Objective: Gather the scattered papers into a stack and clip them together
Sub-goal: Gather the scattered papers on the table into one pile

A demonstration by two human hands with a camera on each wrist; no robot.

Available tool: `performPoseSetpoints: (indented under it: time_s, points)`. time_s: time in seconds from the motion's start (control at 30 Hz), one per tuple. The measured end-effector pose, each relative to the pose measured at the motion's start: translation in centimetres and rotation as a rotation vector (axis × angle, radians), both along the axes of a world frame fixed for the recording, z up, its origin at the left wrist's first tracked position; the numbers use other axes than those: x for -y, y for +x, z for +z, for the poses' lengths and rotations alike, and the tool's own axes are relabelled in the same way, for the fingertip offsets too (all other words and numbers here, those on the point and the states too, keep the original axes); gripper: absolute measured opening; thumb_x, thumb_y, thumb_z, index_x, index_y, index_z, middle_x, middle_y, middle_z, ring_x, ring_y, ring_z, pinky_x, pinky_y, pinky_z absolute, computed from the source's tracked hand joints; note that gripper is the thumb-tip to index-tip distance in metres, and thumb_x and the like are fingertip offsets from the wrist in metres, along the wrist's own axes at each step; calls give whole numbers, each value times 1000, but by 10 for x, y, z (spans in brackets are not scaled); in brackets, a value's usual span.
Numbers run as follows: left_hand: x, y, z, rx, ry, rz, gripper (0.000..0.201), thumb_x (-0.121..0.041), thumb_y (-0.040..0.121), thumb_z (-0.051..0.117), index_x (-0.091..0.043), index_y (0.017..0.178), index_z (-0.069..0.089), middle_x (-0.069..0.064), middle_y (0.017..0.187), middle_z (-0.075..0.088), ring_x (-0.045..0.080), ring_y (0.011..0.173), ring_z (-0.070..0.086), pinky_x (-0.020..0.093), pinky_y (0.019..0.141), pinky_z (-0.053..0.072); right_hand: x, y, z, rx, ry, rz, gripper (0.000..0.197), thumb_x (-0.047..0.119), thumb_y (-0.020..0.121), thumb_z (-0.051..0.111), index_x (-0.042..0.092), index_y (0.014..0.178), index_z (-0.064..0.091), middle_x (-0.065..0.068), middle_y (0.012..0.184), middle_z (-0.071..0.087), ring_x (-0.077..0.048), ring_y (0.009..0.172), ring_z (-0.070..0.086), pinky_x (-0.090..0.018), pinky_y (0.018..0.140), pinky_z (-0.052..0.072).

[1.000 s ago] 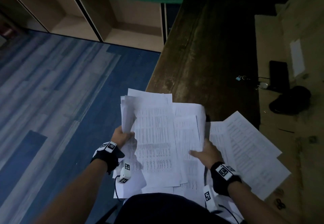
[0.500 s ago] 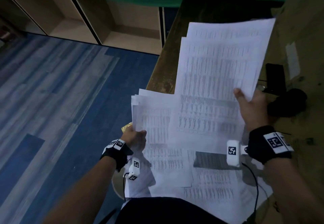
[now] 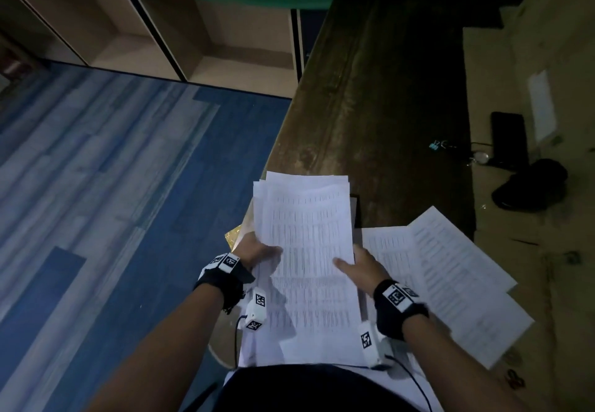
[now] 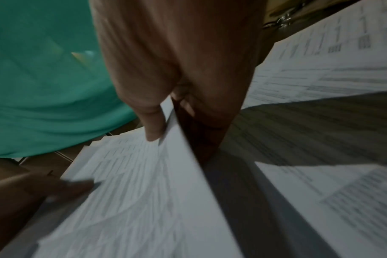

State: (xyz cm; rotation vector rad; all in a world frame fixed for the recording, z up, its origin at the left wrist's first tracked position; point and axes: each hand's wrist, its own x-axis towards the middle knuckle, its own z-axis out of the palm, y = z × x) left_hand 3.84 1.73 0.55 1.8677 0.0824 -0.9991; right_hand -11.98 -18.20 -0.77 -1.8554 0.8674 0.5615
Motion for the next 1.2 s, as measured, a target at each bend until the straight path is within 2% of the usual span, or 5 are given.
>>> performPoseSetpoints:
  time_s: [0.17, 0.43, 0.7, 1.0, 1.2]
  points:
    - [-9, 5, -9, 83, 104, -23, 12, 3, 86, 67, 3, 98, 65, 16, 85, 71, 35, 78, 69, 30, 61, 57, 56, -28, 5, 158, -309, -349, 34, 26, 87, 66, 20, 119, 57, -4, 119, 64, -21, 107, 61, -26, 75, 47]
    - [-28, 9, -43, 26, 118, 37, 31, -11, 80, 74, -6, 109, 67, 18, 104, 75, 39, 96, 71, 60, 88, 57, 126, -83, -20, -227, -538, -138, 141, 61, 45, 87, 35, 151, -3, -4, 161, -13, -33, 148, -9, -56, 116, 3]
    - [-18, 6, -26, 34, 110, 38, 30, 0, 88, 68, 1, 117, 61, 19, 109, 70, 34, 93, 68, 42, 82, 56, 126, -70, -21, -137, -639, -141, 146, 58, 32, 90, 42, 146, 0, -7, 150, 7, -36, 140, 11, -57, 115, 19]
    - [-18, 5, -26, 33, 110, 34, 35, 0, 87, 68, 2, 121, 60, 22, 114, 69, 41, 104, 67, 57, 94, 54, 142, -54, -7, -305, -626, -60, 143, 51, 40, 91, 41, 147, -3, -15, 147, 20, -39, 137, 18, -56, 110, 23]
    - [-20, 7, -29, 72, 91, 23, 31, 1, 87, 67, 3, 117, 61, 22, 109, 71, 40, 100, 69, 57, 91, 55, 140, -22, 5, -18, -392, -72, 95, 20, 69, 83, 30, 146, 28, -18, 142, 42, -37, 128, 44, -49, 104, 40]
